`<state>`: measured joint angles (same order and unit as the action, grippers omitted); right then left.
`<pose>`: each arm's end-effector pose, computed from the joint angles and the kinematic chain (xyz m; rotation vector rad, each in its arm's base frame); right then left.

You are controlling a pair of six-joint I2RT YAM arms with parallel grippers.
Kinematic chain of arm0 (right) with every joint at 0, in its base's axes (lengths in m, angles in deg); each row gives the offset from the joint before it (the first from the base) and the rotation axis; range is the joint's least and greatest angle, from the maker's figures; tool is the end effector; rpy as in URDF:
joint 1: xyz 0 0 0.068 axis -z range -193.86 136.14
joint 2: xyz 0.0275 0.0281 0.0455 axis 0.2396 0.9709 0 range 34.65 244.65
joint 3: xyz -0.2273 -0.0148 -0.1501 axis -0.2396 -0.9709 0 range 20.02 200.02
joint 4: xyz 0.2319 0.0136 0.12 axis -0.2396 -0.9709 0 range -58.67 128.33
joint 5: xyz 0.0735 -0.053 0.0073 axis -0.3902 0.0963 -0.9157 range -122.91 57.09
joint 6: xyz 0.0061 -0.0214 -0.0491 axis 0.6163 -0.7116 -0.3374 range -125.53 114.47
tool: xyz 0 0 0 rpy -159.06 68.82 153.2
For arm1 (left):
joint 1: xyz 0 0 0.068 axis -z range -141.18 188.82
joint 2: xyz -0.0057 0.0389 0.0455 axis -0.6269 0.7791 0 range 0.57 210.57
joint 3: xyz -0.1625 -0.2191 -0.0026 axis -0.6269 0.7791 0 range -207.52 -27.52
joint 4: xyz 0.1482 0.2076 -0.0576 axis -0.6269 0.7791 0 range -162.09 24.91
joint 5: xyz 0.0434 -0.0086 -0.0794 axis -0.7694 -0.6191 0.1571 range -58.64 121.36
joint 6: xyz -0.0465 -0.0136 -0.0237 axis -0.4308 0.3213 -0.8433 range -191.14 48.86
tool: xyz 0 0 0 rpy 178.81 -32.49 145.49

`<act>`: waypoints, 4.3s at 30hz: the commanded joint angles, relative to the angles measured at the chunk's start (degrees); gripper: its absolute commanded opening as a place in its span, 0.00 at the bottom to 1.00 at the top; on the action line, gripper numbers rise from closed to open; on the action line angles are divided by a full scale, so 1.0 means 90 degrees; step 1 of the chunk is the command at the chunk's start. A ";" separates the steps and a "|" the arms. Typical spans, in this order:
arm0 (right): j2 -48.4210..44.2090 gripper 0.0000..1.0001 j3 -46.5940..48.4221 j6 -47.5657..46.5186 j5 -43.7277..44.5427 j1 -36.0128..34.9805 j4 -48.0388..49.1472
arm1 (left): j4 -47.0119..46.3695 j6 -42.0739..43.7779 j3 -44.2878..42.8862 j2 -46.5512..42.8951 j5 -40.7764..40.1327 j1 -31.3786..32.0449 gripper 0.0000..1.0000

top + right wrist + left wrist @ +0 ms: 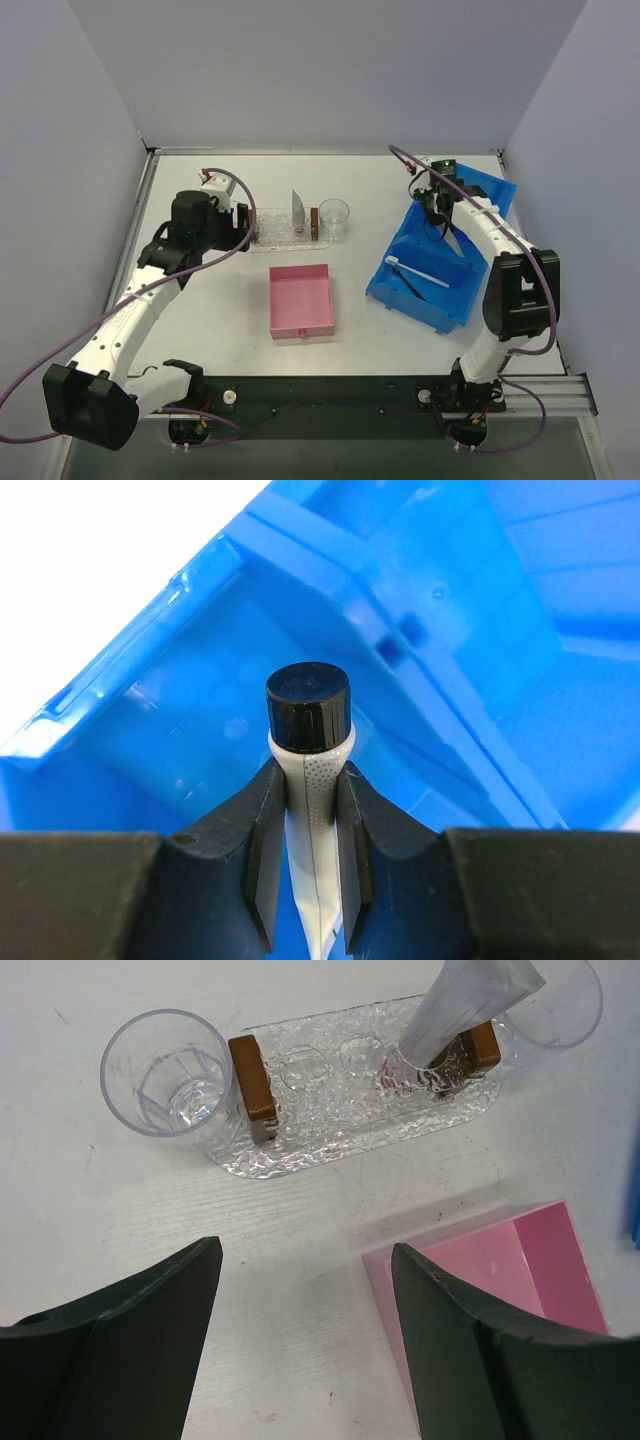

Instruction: Prepare toiletry sets of a toothbrush and toothpaste on the tray

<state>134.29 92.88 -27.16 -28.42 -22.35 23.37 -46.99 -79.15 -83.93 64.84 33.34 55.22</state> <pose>0.3877 0.0550 0.2441 -0.5598 2.2364 -0.2079 0.2378 -0.0713 0.3176 0.1780 2.1520 -0.2845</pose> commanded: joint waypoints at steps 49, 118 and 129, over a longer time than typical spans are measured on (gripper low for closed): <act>-0.0944 0.00 0.1884 0.2452 -0.1095 -0.4535 0.0764 | 0.1801 -0.4022 -0.3460 0.1912 0.3862 -0.0260 0.75; -0.1411 0.59 0.1797 0.3196 -0.0917 -0.4576 0.0023 | 0.1041 -0.4539 -0.2288 0.1590 0.4418 -0.1080 0.00; -0.1598 0.59 0.2004 0.7984 -0.3367 -0.2232 0.0107 | -0.1889 -0.5037 -0.1487 0.0819 0.5054 -0.1217 0.00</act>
<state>121.52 111.26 24.43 -47.43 -44.36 22.06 -47.44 -122.34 -97.63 77.06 74.80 44.67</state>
